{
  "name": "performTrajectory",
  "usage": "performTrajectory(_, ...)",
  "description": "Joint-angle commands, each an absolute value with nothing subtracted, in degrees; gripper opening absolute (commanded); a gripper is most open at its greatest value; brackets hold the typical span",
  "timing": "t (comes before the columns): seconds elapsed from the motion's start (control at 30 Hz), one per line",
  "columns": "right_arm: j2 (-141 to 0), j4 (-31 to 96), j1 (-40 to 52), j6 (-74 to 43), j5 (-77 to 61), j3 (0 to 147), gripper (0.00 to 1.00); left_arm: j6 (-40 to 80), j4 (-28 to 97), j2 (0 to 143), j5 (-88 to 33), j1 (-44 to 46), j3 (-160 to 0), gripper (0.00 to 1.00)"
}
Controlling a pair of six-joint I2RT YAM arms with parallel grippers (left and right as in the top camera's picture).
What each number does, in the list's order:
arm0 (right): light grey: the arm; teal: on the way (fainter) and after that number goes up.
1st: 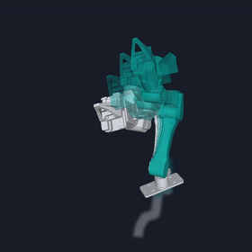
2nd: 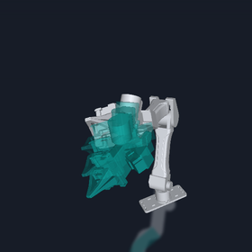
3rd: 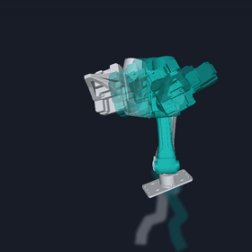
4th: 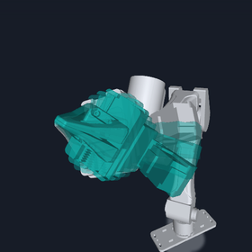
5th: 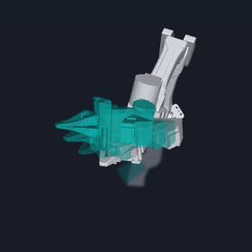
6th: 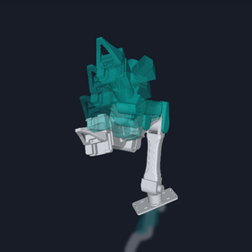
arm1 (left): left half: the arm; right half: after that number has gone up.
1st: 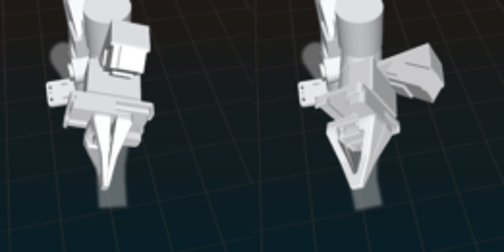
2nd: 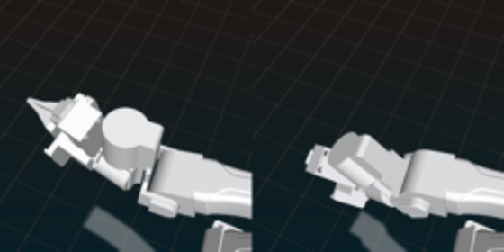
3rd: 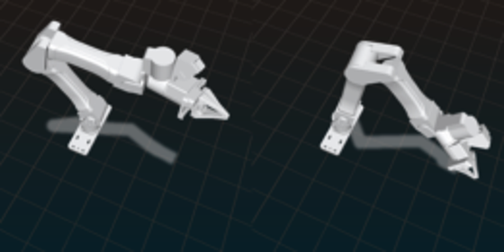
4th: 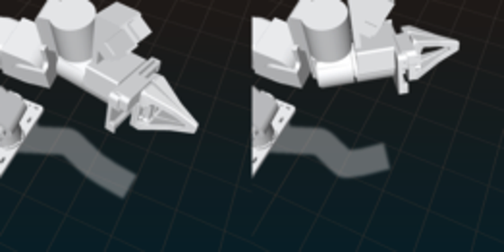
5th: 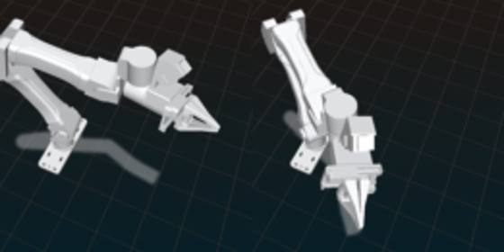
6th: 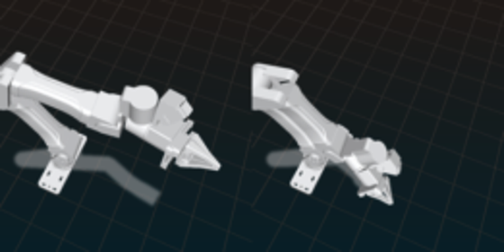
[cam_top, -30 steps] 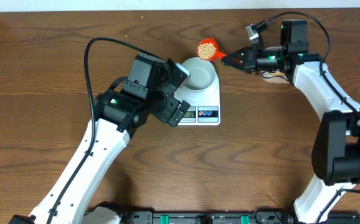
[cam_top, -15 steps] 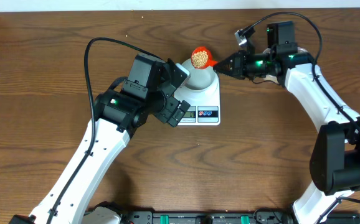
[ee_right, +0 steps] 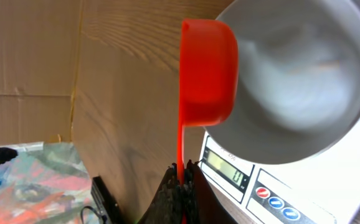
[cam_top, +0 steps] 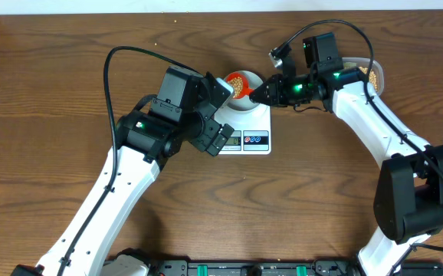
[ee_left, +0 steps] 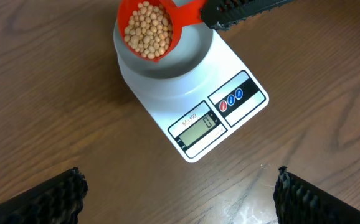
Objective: Scoop item into bowl and weigh 50g on scale
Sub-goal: 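Tilt the scoop with the right gripper to pour soybeans into the bowl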
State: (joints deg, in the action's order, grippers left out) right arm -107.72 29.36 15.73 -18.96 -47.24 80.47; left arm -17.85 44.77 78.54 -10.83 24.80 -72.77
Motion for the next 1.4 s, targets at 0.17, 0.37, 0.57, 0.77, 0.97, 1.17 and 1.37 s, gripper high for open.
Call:
performTrajectory(0.17,-106.0,29.4,15.6,-17.5,-44.9,81.0,0.01,-17.8,44.8,78.7,-11.5,24.6,-73.0,0.98)
performTrajectory(0.37,-106.0,29.8,15.4,-15.7,-43.3,81.0,0.01,-17.8,44.8,78.7,-11.5,24.6,-73.0,0.98)
performTrajectory(0.57,-105.7,32.9,15.4,-13.5,-39.4,82.1,0.01,-17.8,44.8,78.7,-11.5,24.6,-73.0,0.98)
performTrajectory(0.77,-105.5,38.9,16.1,-6.6,-35.4,86.5,0.01,-17.8,44.8,78.7,-11.5,24.6,-73.0,0.98)
performTrajectory(0.97,-105.5,41.6,18.4,-3.5,-29.1,89.4,0.01,-17.8,44.8,78.7,-11.5,24.6,-73.0,0.98)
performTrajectory(1.17,-105.5,41.6,20.8,-2.3,-24.8,89.6,0.01,-17.8,44.8,78.7,-11.5,24.6,-73.0,0.98)
performTrajectory(1.37,-105.5,41.4,22.9,-1.0,-19.0,89.6,0.01,-17.7,44.8,78.7,-11.5,24.6,-73.0,0.98)
